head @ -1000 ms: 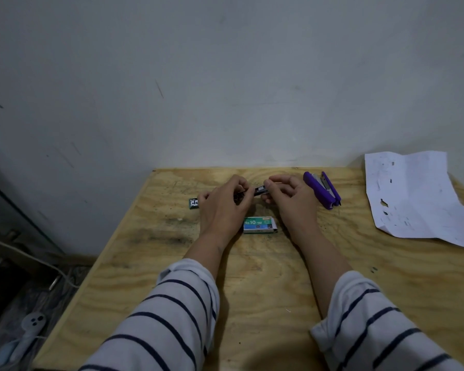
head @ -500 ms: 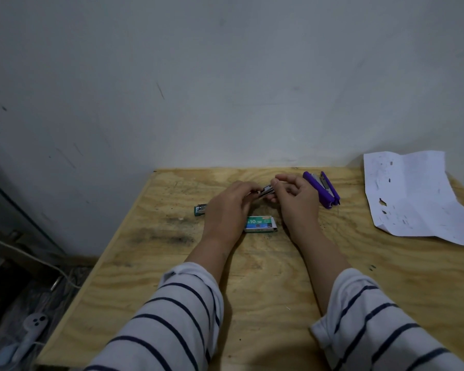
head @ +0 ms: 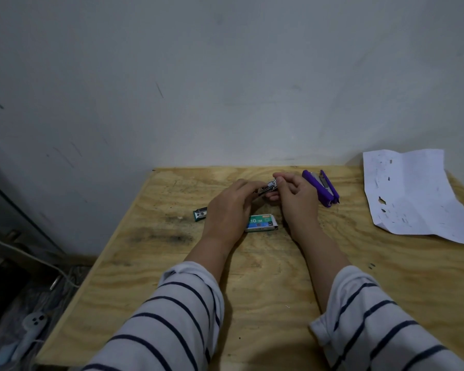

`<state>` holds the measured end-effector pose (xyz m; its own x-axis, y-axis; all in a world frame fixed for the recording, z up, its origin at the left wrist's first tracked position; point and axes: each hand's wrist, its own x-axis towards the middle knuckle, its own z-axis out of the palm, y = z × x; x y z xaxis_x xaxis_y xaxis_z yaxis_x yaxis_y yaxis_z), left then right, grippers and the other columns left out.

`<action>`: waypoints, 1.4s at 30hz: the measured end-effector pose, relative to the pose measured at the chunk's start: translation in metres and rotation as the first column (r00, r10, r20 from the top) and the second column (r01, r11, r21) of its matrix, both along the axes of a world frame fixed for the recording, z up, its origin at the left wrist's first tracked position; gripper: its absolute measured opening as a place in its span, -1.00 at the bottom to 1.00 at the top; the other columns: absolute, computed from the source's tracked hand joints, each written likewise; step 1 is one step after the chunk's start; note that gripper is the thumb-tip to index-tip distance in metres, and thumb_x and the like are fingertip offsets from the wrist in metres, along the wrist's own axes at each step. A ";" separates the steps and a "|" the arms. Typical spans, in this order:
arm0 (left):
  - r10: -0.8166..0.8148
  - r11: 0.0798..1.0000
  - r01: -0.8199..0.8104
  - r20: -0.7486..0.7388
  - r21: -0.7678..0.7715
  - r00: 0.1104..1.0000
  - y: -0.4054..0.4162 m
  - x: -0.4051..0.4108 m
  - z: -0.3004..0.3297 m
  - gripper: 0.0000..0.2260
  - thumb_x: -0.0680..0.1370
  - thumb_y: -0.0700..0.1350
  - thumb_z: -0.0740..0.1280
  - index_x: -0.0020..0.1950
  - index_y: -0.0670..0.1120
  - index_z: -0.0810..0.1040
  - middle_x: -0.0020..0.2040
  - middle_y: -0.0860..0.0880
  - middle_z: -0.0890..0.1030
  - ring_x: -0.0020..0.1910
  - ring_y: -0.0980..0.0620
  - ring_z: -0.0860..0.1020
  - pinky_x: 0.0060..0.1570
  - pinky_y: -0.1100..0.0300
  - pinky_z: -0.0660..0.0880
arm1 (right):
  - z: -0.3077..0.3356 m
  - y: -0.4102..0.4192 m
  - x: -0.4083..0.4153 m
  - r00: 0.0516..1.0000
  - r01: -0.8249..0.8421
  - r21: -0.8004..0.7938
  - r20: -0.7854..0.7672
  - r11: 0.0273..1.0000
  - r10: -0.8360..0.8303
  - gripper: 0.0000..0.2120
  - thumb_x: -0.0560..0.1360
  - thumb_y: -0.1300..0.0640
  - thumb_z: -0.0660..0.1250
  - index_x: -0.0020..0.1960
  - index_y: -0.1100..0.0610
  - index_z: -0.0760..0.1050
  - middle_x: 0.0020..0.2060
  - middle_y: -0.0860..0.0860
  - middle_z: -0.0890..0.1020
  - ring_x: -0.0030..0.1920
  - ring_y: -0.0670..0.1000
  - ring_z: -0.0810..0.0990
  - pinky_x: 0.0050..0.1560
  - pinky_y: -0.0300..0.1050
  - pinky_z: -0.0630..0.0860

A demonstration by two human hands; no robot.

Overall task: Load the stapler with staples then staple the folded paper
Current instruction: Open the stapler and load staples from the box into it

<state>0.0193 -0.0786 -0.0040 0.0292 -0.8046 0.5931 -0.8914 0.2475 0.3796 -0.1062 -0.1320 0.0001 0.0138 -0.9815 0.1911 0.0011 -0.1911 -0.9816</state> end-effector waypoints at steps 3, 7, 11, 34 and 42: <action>-0.014 1.000 0.014 0.017 -0.004 1.000 0.000 0.000 0.000 -0.65 0.53 -0.28 0.26 0.24 0.04 0.56 0.09 0.02 0.61 -0.07 -0.01 0.58 -0.22 0.09 0.56 | 0.000 -0.001 0.000 0.999 0.002 -0.015 -0.038 1.000 -0.003 -0.84 0.57 0.25 0.22 0.02 0.07 0.54 -0.27 0.00 0.64 -0.41 -0.23 0.61 -0.31 -0.39 0.55; -0.014 1.000 0.014 0.024 0.018 1.000 -0.001 0.000 -0.001 -0.63 0.53 -0.28 0.26 0.25 0.05 0.55 0.10 0.01 0.59 -0.07 -0.01 0.57 -0.23 0.05 0.57 | -0.002 -0.002 0.000 0.998 0.013 -0.006 -0.057 1.000 -0.013 -0.85 0.57 0.24 0.23 0.03 0.07 0.54 -0.27 -0.01 0.65 -0.39 -0.21 0.61 -0.30 -0.36 0.57; -0.004 0.999 0.003 0.015 0.054 1.000 -0.003 -0.001 -0.003 -0.67 0.53 -0.27 0.25 0.23 0.03 0.52 0.11 0.00 0.55 -0.07 -0.06 0.56 -0.24 0.00 0.57 | -0.002 -0.002 0.001 0.998 0.019 -0.005 -0.054 1.000 -0.019 -0.86 0.57 0.23 0.24 0.02 0.07 0.55 -0.28 0.01 0.65 -0.40 -0.19 0.62 -0.29 -0.34 0.57; 0.090 0.994 -0.077 -0.173 0.079 0.981 -0.001 -0.004 0.000 -0.86 0.60 -0.05 0.23 -0.10 -0.04 0.32 -0.27 -0.03 0.53 -0.34 -0.04 0.50 -0.37 -0.01 0.48 | 0.001 0.003 0.000 0.999 0.024 0.040 0.042 0.999 -0.025 -0.85 0.47 0.16 0.39 0.02 0.05 0.52 -0.12 0.07 0.67 -0.18 -0.01 0.69 -0.12 -0.11 0.65; 0.233 0.970 -0.225 -0.080 0.092 0.969 -0.001 -0.007 0.002 -0.85 0.61 -0.09 0.11 0.11 -0.05 0.41 -0.37 0.03 0.48 -0.42 -0.02 0.46 -0.44 0.14 0.36 | -0.003 -0.001 0.001 0.980 0.141 0.044 0.139 0.989 -0.145 -0.85 0.50 0.19 0.35 0.05 0.01 0.52 -0.03 0.06 0.68 -0.08 -0.06 0.67 -0.04 -0.11 0.62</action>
